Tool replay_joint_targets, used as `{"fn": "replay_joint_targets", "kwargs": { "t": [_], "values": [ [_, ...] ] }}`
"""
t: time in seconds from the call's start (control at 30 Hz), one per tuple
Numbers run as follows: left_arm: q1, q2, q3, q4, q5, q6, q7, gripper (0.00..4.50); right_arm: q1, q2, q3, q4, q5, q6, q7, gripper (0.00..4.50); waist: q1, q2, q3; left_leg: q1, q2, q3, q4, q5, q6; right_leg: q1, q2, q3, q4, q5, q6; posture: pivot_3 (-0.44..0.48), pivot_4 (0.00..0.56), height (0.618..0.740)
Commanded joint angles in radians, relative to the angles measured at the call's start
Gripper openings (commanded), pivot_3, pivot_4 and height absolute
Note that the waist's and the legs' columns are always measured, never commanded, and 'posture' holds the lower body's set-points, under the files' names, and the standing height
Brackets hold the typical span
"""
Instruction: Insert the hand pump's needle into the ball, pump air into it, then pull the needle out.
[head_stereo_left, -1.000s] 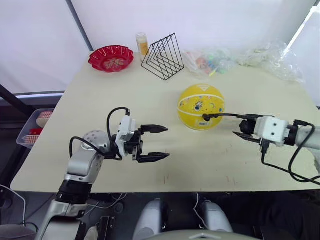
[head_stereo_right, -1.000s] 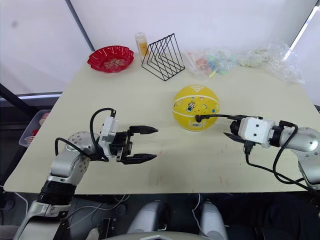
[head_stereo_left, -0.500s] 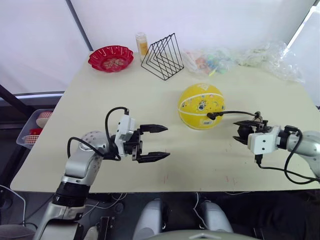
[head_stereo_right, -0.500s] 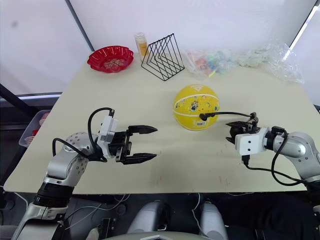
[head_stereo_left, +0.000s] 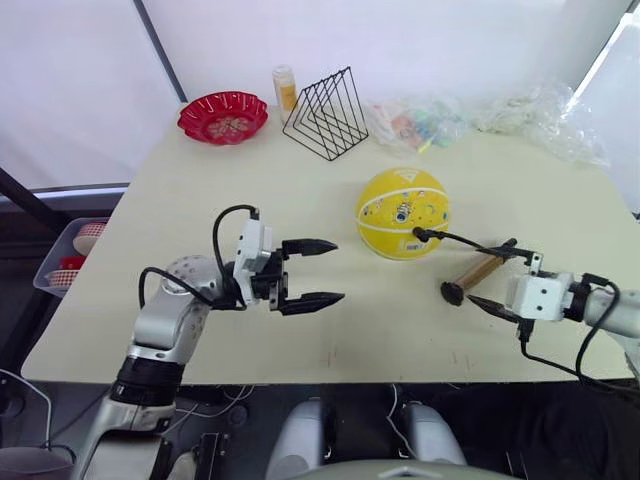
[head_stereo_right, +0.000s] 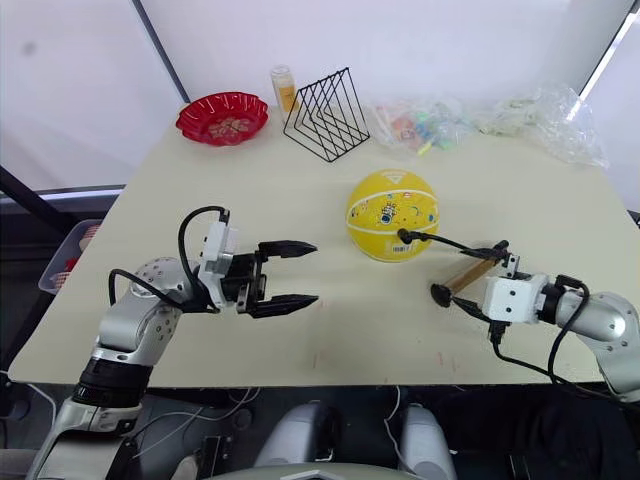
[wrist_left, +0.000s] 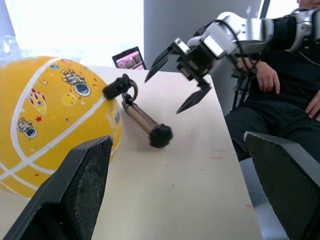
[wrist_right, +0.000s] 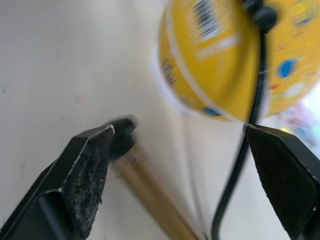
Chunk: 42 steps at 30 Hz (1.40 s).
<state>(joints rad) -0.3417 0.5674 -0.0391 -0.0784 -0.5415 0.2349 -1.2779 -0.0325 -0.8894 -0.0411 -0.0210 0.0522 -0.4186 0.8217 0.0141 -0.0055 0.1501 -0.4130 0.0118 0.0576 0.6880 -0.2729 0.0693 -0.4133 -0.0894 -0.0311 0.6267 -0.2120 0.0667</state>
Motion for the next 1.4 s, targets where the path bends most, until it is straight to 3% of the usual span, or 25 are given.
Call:
{"fn": "replay_joint_targets", "kwargs": {
  "t": [0.03, 0.33, 0.5, 0.87, 1.13, 1.4],
  "values": [
    [-0.036, -0.024, 0.019, 0.006, -0.007, -0.001, 0.039, 4.5, 0.059, 0.043, -0.084, -0.11, 0.123, 0.066, -0.031, 4.45, 0.001, 0.0, 0.0, 0.0, 0.0, 0.0, 0.0, 0.0, 0.0, 0.0, 0.0, 0.0, 0.0, 0.0, 0.0, 0.0, 0.15, 0.737],
    [-0.2, -0.129, -0.011, 0.12, 0.069, 0.009, 0.198, 4.5, 0.295, 0.176, -0.224, -0.363, 0.384, 0.23, -0.064, 4.45, 0.01, -0.001, 0.0, -0.001, -0.001, -0.005, 0.001, 0.0, 0.0, 0.002, 0.002, -0.002, 0.0, 0.002, 0.004, 0.0, 0.15, 0.737],
    [-0.288, -0.177, -0.021, 0.201, 0.106, 0.002, 0.239, 4.5, 0.348, 0.219, -0.241, -0.437, 0.429, 0.277, -0.073, 4.45, 0.001, -0.002, 0.001, 0.0, -0.001, -0.004, 0.001, 0.0, 0.001, 0.002, 0.002, 0.0, 0.0, 0.003, 0.004, 0.0, 0.15, 0.737],
    [-0.467, -0.297, -0.06, 0.413, 0.21, -0.057, 0.281, 4.5, 0.379, 0.276, -0.229, -0.522, 0.444, 0.346, -0.091, 4.45, 0.002, -0.003, 0.001, -0.001, -0.003, -0.007, 0.002, 0.0, 0.001, 0.002, 0.004, -0.001, 0.001, 0.003, 0.004, 0.0, 0.15, 0.737],
    [-0.675, -0.421, -0.069, 0.739, 0.312, -0.194, 0.353, 4.5, 0.365, 0.295, -0.195, -0.534, 0.429, 0.386, -0.094, 4.45, 0.004, -0.004, 0.002, -0.002, -0.005, -0.008, 0.002, -0.001, 0.003, 0.002, 0.004, -0.002, 0.001, 0.003, 0.005, 0.0, 0.15, 0.737],
    [-0.763, -0.467, -0.07, 0.926, 0.374, -0.248, 0.388, 4.5, 0.334, 0.302, -0.18, -0.531, 0.413, 0.408, -0.093, 4.45, 0.001, -0.005, 0.002, -0.002, -0.005, -0.008, 0.002, -0.001, 0.003, 0.002, 0.004, -0.002, 0.001, 0.003, 0.005, 0.0, 0.15, 0.737]
  ]
}}
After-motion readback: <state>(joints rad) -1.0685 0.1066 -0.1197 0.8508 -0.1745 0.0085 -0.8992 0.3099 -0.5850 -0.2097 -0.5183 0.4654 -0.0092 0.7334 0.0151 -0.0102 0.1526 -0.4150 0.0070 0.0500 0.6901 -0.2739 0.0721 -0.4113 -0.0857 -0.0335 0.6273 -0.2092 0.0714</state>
